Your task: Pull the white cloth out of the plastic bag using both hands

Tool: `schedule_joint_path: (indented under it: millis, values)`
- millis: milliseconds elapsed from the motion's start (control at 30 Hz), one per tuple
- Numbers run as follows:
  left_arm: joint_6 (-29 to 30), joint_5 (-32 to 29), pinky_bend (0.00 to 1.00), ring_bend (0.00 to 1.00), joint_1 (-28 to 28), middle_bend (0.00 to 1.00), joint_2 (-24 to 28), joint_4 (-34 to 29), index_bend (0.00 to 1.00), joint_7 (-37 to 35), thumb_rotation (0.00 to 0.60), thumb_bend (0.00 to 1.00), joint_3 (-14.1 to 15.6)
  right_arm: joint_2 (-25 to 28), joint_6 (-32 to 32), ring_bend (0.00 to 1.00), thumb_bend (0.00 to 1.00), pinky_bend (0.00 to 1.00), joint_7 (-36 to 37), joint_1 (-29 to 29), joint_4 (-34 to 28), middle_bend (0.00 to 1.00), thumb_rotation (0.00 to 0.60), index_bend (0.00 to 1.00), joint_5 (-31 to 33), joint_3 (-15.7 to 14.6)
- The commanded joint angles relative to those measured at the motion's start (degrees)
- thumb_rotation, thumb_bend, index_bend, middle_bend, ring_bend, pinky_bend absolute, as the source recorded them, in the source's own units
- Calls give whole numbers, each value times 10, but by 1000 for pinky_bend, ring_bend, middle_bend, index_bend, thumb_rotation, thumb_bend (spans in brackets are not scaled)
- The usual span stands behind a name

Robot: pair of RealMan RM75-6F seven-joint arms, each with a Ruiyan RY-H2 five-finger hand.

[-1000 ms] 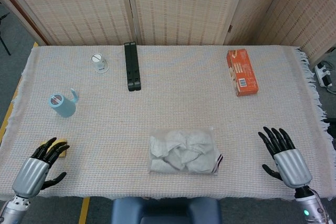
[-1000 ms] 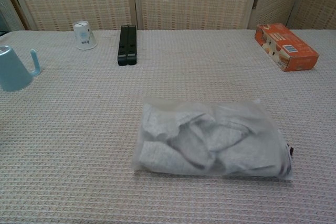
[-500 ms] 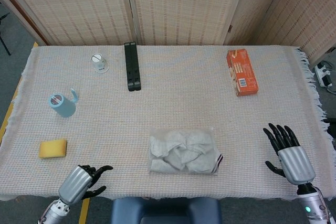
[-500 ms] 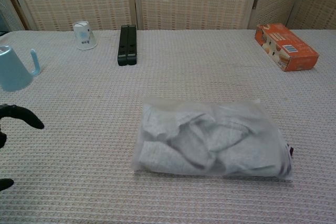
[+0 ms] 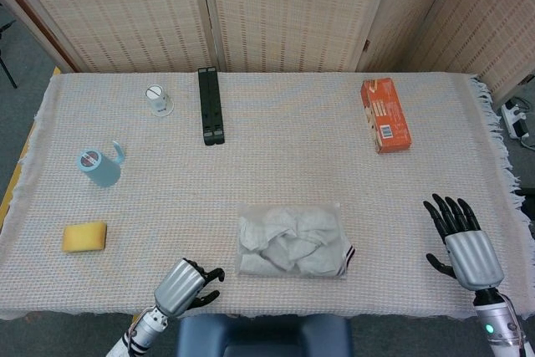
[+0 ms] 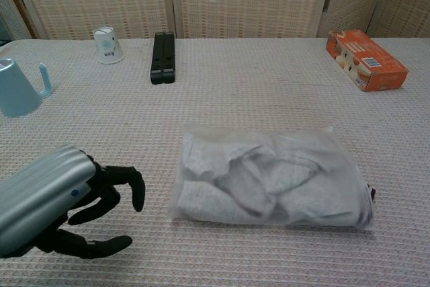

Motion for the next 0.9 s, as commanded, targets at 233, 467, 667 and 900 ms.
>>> schedule_joint_path:
  millis: [233, 467, 667, 900]
  values:
    - [-17, -31, 1000, 1000, -35, 1000, -68, 88, 489, -6, 600, 316, -20, -2, -3, 0, 120, 0, -9, 0, 0, 0, 600, 0, 13, 5]
    - [-13, -39, 1000, 1000, -51, 1000, -98, 124, 460, -9, 600, 320, -20, -2, -16, 0, 120, 0, -13, 4, -2, 0, 600, 0, 27, 8]
    - [-3, -47, 1000, 1000, -57, 1000, -119, 150, 460, -12, 600, 312, -18, 2, -16, 0, 121, 0, -11, 4, -5, 0, 600, 0, 30, 9]
    - [15, -49, 1000, 1000, -62, 1000, -142, 177, 510, -22, 600, 319, -10, 4, -19, 0, 120, 0, -13, 5, -7, 0, 600, 0, 33, 8]
